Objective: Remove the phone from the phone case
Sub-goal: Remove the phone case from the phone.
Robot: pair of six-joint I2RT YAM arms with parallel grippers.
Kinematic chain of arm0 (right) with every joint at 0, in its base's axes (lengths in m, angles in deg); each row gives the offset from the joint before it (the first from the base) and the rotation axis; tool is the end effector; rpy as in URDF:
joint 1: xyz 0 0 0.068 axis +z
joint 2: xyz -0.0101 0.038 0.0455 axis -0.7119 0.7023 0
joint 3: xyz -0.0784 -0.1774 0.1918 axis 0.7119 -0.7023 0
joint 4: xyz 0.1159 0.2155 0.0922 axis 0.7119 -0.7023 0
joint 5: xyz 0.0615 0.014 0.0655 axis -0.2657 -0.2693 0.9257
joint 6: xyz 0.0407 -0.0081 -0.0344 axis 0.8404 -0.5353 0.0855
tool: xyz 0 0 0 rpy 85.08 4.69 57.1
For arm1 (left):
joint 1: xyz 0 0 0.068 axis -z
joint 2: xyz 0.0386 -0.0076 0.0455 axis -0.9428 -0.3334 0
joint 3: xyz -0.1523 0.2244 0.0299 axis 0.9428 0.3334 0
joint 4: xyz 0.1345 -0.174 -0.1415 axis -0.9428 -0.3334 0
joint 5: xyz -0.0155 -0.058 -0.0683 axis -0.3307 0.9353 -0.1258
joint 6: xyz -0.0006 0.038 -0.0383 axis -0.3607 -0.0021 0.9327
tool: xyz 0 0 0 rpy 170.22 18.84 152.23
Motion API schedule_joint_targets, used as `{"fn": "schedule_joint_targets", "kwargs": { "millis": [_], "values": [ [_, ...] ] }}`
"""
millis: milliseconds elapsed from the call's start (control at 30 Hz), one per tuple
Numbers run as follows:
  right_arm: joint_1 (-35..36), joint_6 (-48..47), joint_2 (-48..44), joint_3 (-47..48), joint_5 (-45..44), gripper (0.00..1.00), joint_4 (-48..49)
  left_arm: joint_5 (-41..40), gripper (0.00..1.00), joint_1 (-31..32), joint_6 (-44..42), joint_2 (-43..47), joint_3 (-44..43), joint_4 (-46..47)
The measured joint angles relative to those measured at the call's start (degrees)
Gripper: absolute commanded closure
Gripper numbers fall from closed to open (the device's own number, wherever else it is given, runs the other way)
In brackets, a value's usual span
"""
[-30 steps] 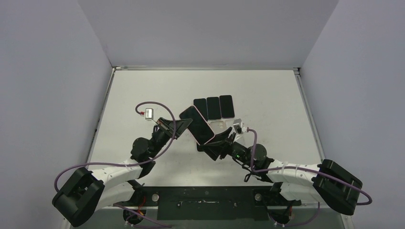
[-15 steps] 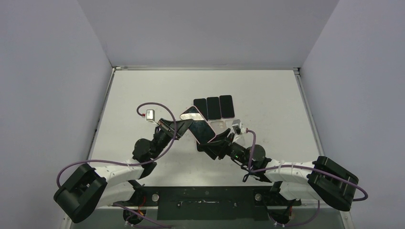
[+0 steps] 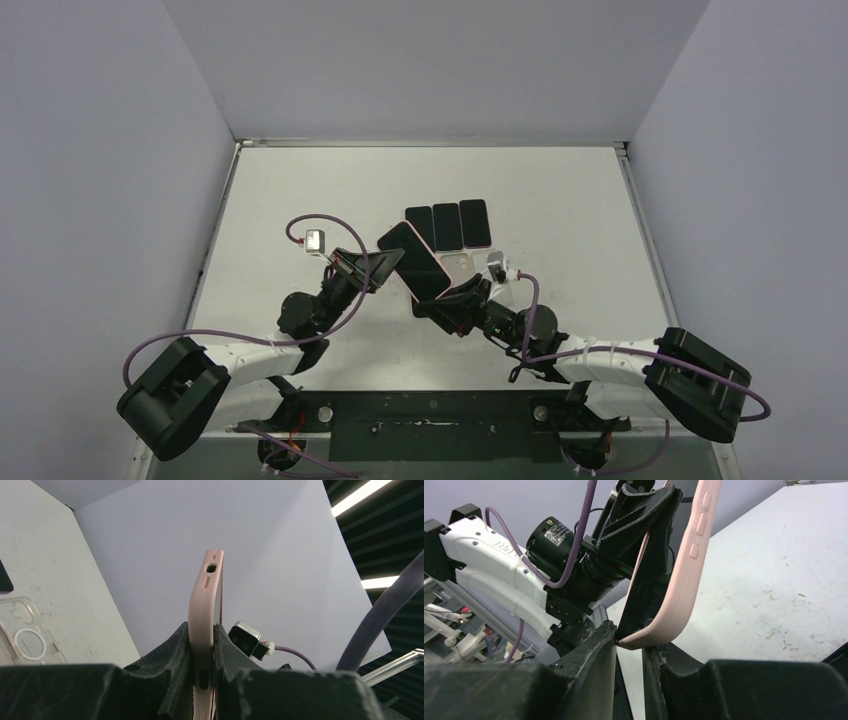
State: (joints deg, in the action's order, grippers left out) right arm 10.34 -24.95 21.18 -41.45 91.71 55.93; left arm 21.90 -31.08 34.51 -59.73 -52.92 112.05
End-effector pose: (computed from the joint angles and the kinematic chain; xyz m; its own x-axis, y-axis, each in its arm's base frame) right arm 0.1132 0.1823 0.2208 -0.4675 0.3861 -0.7952 -0.8264 0.1287 0.5482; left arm 0.1579 -0.1316 0.2317 -0.5809 -0.7861 -0.2110 0.4297 -0.0761 -0.8998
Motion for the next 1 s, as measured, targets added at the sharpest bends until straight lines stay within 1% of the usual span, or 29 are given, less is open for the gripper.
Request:
{"fn": "schedule_joint_targets", "kwargs": {
  "millis": [67, 500, 833, 1000],
  "values": [
    [-0.20, -0.94, -0.24, -0.13, 0.31, 1.00, -0.31, 0.22, 1.00, 0.00, 0.17, -0.35, 0.00, -0.02],
    [-0.72, -13.55, -7.89, -0.17, 2.38, 1.00, -10.86, 3.91, 1.00, -0.09, 1.40, -2.93, -1.60, 0.35],
    [-3.19, -20.33, -7.45, 0.52, 8.28, 1.00, -13.90, 6.36, 1.00, -1.27, 1.95, -6.88, -2.43, 3.78],
    [-4.44, -25.90, -5.97, 1.22, 9.88, 1.00, -17.57, 7.65, 1.00, -1.75, 2.03, -7.93, -2.67, 3.17]
  ]
}}
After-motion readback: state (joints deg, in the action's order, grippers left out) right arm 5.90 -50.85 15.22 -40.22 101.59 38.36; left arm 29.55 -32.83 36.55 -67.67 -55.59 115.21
